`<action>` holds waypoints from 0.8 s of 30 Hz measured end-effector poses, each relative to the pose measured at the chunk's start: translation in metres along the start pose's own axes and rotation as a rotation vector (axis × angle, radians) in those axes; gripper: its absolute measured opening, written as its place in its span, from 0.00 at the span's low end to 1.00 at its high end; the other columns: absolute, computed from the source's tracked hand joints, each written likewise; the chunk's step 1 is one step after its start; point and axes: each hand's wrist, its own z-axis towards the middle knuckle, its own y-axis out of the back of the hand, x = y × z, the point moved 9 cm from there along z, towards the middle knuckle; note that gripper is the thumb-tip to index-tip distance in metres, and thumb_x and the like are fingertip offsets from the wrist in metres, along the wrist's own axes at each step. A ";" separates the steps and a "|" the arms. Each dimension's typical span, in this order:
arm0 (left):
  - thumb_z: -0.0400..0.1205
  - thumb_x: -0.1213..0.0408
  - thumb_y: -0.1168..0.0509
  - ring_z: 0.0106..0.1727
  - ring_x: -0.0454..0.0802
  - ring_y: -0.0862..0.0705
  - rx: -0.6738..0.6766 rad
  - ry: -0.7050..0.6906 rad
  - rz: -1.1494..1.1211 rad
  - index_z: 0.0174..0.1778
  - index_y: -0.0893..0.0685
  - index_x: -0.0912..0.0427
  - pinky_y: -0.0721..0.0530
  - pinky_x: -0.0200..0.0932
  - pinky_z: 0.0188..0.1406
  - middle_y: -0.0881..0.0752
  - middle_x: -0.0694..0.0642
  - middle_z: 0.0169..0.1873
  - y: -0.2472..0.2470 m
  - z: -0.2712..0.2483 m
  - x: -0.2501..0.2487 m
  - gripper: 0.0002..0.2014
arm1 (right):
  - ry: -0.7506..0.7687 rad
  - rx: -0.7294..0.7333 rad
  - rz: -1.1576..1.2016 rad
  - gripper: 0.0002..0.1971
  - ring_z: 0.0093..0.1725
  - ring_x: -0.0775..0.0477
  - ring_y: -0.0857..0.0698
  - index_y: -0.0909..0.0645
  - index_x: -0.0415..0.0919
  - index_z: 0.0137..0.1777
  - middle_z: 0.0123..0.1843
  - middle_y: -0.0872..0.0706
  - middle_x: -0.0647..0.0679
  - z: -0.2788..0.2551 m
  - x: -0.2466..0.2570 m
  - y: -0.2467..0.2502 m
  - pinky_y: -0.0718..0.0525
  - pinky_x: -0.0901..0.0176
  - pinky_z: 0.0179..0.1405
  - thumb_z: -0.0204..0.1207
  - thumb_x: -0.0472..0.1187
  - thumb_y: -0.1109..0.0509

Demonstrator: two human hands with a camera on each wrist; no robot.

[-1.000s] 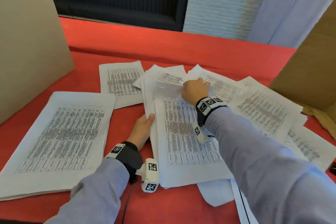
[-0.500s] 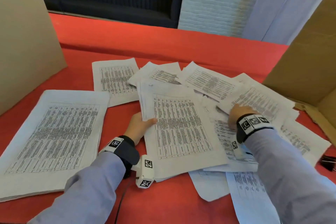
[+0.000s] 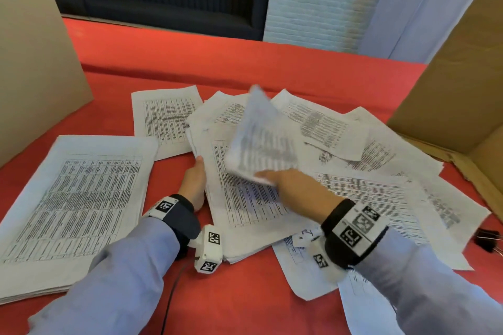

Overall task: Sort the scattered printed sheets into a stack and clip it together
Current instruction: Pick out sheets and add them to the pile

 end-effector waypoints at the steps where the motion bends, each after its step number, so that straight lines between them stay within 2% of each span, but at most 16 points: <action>1: 0.86 0.45 0.51 0.56 0.55 0.16 0.031 -0.003 -0.053 0.63 0.20 0.59 0.21 0.49 0.59 0.15 0.58 0.56 -0.002 -0.002 -0.001 0.24 | 0.080 0.092 0.006 0.32 0.46 0.49 0.12 0.32 0.57 0.79 0.69 0.17 0.45 -0.001 0.014 -0.016 0.15 0.58 0.46 0.80 0.27 0.44; 2: 0.85 0.44 0.49 0.56 0.56 0.15 0.056 -0.007 -0.078 0.61 0.18 0.57 0.20 0.51 0.61 0.14 0.58 0.56 -0.002 -0.004 -0.001 0.23 | 0.150 0.198 0.039 0.29 0.62 0.46 0.15 0.33 0.56 0.79 0.75 0.21 0.46 -0.005 0.026 -0.030 0.18 0.52 0.63 0.82 0.30 0.42; 3: 0.85 0.47 0.46 0.56 0.57 0.14 0.081 -0.013 -0.064 0.61 0.18 0.57 0.19 0.54 0.62 0.13 0.60 0.57 -0.004 -0.005 -0.001 0.21 | 0.202 0.298 0.080 0.26 0.73 0.46 0.23 0.34 0.55 0.80 0.79 0.27 0.48 -0.009 0.034 -0.040 0.26 0.49 0.74 0.84 0.38 0.40; 5: 0.84 0.64 0.38 0.60 0.61 0.15 0.110 -0.048 0.028 0.68 0.21 0.63 0.20 0.59 0.65 0.16 0.65 0.63 -0.005 -0.005 0.002 0.17 | 0.193 0.404 0.215 0.31 0.78 0.49 0.29 0.39 0.57 0.82 0.81 0.31 0.51 -0.010 0.030 -0.040 0.32 0.49 0.78 0.80 0.58 0.37; 6: 0.83 0.72 0.38 0.62 0.62 0.16 0.109 -0.062 0.052 0.70 0.23 0.64 0.21 0.61 0.66 0.18 0.66 0.65 -0.005 -0.004 0.003 0.19 | 0.134 0.344 0.296 0.32 0.76 0.50 0.27 0.38 0.57 0.81 0.80 0.29 0.52 -0.004 0.016 -0.027 0.30 0.49 0.77 0.79 0.61 0.37; 8: 0.81 0.78 0.37 0.64 0.63 0.18 0.107 -0.091 0.073 0.70 0.23 0.66 0.22 0.63 0.67 0.18 0.66 0.66 -0.005 -0.005 0.005 0.21 | -0.038 0.095 0.340 0.28 0.74 0.49 0.25 0.34 0.52 0.79 0.77 0.26 0.50 0.015 -0.040 0.006 0.27 0.50 0.74 0.81 0.54 0.35; 9: 0.80 0.78 0.36 0.63 0.63 0.17 0.106 -0.110 0.078 0.69 0.23 0.66 0.22 0.64 0.66 0.18 0.66 0.65 -0.005 -0.007 0.003 0.20 | -0.165 0.034 0.228 0.29 0.75 0.46 0.26 0.34 0.48 0.79 0.78 0.27 0.48 0.019 -0.076 0.016 0.28 0.51 0.74 0.80 0.46 0.32; 10: 0.79 0.76 0.34 0.63 0.62 0.17 0.106 -0.124 0.077 0.69 0.22 0.65 0.21 0.64 0.66 0.17 0.65 0.64 -0.005 -0.008 0.003 0.20 | -0.305 0.053 0.055 0.34 0.76 0.43 0.28 0.37 0.46 0.81 0.79 0.29 0.46 0.018 -0.112 0.019 0.29 0.49 0.74 0.76 0.41 0.28; 12: 0.80 0.69 0.33 0.61 0.59 0.15 0.119 -0.144 0.070 0.67 0.20 0.62 0.19 0.60 0.64 0.15 0.62 0.63 -0.007 -0.008 0.000 0.19 | -0.495 0.221 -0.203 0.45 0.74 0.38 0.27 0.41 0.48 0.83 0.78 0.32 0.43 0.010 -0.168 0.012 0.25 0.43 0.71 0.67 0.39 0.23; 14: 0.83 0.62 0.37 0.60 0.56 0.15 0.153 -0.155 0.069 0.67 0.21 0.57 0.18 0.55 0.62 0.15 0.57 0.61 -0.010 -0.011 -0.003 0.16 | -0.507 0.277 -0.160 0.47 0.72 0.37 0.25 0.41 0.52 0.83 0.78 0.31 0.42 0.008 -0.191 0.009 0.23 0.43 0.67 0.65 0.40 0.20; 16: 0.86 0.66 0.41 0.62 0.57 0.16 0.163 -0.160 0.048 0.69 0.24 0.56 0.19 0.53 0.61 0.16 0.57 0.60 -0.010 -0.012 -0.006 0.15 | -0.475 0.237 -0.057 0.41 0.66 0.39 0.22 0.35 0.53 0.79 0.75 0.26 0.42 0.008 -0.199 0.011 0.23 0.48 0.64 0.67 0.38 0.21; 18: 0.86 0.71 0.44 0.60 0.59 0.17 0.141 -0.152 -0.009 0.70 0.26 0.58 0.19 0.54 0.60 0.17 0.59 0.61 -0.005 -0.012 -0.005 0.17 | -0.463 0.121 -0.023 0.24 0.62 0.40 0.21 0.24 0.48 0.69 0.69 0.20 0.41 0.008 -0.208 0.018 0.24 0.51 0.61 0.73 0.38 0.26; 20: 0.86 0.73 0.45 0.62 0.60 0.17 0.124 -0.135 -0.086 0.73 0.28 0.60 0.19 0.56 0.61 0.18 0.60 0.64 0.000 -0.010 -0.003 0.19 | -0.494 -0.103 0.032 0.05 0.64 0.36 0.20 0.18 0.46 0.52 0.60 0.16 0.38 0.003 -0.222 0.039 0.24 0.47 0.62 0.78 0.41 0.31; 21: 0.86 0.74 0.46 0.63 0.60 0.18 0.121 -0.127 -0.111 0.75 0.29 0.60 0.20 0.56 0.61 0.19 0.61 0.65 0.002 -0.010 -0.002 0.20 | -0.525 -0.241 0.086 0.04 0.63 0.33 0.19 0.18 0.43 0.49 0.59 0.16 0.35 -0.004 -0.229 0.053 0.25 0.47 0.61 0.80 0.40 0.34; 23: 0.86 0.75 0.46 0.65 0.61 0.19 0.113 -0.117 -0.143 0.76 0.30 0.60 0.21 0.58 0.63 0.20 0.61 0.67 0.006 -0.008 -0.001 0.21 | -0.578 -0.561 0.226 0.09 0.60 0.32 0.19 0.19 0.35 0.55 0.59 0.16 0.31 -0.026 -0.244 0.087 0.26 0.49 0.56 0.82 0.34 0.39; 24: 0.86 0.75 0.46 0.66 0.61 0.19 0.108 -0.116 -0.145 0.75 0.30 0.61 0.21 0.59 0.63 0.20 0.61 0.68 0.007 -0.006 0.001 0.21 | -0.579 -0.732 0.320 0.10 0.58 0.35 0.19 0.20 0.35 0.57 0.58 0.17 0.32 -0.039 -0.250 0.105 0.26 0.51 0.53 0.82 0.31 0.42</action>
